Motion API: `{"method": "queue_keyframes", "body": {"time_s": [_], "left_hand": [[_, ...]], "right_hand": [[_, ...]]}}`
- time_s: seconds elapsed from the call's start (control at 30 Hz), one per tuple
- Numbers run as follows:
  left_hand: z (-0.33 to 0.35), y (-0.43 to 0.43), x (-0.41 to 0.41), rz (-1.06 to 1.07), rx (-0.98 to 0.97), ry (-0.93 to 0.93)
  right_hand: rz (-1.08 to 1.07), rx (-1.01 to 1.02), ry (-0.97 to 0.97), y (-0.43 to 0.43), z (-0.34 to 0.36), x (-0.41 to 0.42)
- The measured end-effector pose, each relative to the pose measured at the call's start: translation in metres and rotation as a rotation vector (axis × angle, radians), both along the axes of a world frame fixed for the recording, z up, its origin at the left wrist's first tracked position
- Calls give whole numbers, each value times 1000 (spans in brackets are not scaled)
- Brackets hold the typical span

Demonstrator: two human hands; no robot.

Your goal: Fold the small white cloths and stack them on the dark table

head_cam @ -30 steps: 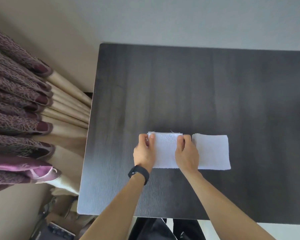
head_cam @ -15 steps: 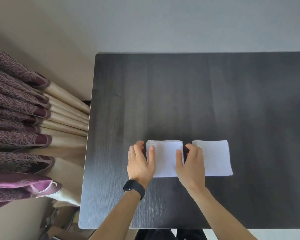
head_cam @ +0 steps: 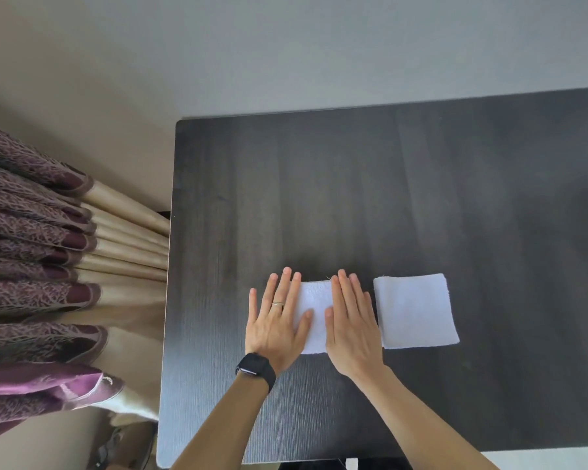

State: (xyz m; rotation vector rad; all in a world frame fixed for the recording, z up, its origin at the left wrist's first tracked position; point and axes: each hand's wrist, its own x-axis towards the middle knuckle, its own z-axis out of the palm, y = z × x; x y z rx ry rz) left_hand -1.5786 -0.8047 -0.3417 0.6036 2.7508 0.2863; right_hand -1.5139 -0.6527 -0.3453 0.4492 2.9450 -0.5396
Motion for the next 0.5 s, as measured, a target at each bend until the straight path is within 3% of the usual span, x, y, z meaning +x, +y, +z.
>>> {"method": "queue_keyframes", "body": {"time_s": [0.33,0.5], "left_hand": [[-4,2,1,-2,-21,-27],[30,9,3,2,-110,-67]], "right_hand": [[12,-99,-64,6,5,-1],[6,-260,-75,22,56,17]]}}
